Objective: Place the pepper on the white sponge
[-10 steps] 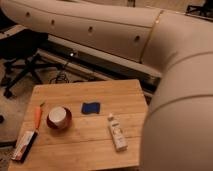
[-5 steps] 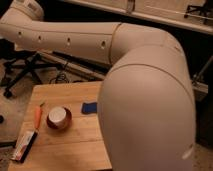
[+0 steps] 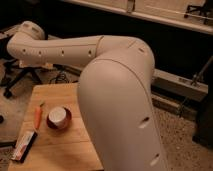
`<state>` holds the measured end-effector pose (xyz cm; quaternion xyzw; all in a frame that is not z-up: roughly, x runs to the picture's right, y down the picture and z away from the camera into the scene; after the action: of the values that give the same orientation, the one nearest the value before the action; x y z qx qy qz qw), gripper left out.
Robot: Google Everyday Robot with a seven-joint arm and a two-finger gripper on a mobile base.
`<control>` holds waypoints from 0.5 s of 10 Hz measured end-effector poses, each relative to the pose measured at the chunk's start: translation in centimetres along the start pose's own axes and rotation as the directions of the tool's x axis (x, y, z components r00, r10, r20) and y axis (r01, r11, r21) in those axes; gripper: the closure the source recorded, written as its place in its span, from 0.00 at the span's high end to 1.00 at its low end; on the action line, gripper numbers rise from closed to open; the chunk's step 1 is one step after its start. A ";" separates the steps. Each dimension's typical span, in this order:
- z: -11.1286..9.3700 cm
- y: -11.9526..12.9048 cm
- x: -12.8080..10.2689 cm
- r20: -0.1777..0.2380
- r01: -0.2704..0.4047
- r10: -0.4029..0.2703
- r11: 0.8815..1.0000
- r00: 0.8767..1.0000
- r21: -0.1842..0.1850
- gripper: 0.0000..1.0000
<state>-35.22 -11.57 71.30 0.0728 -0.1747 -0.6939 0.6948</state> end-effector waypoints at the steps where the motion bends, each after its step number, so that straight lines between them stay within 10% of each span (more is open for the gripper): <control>1: 1.5 -0.3 -0.7 0.015 0.000 0.000 1.000 1.000 -0.006 0.80; 5: 8.1 -2.0 -5.3 0.107 0.024 -0.021 0.999 0.994 -0.033 0.80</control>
<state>-39.73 -5.28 77.40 0.0257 -0.1990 -0.7074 0.6778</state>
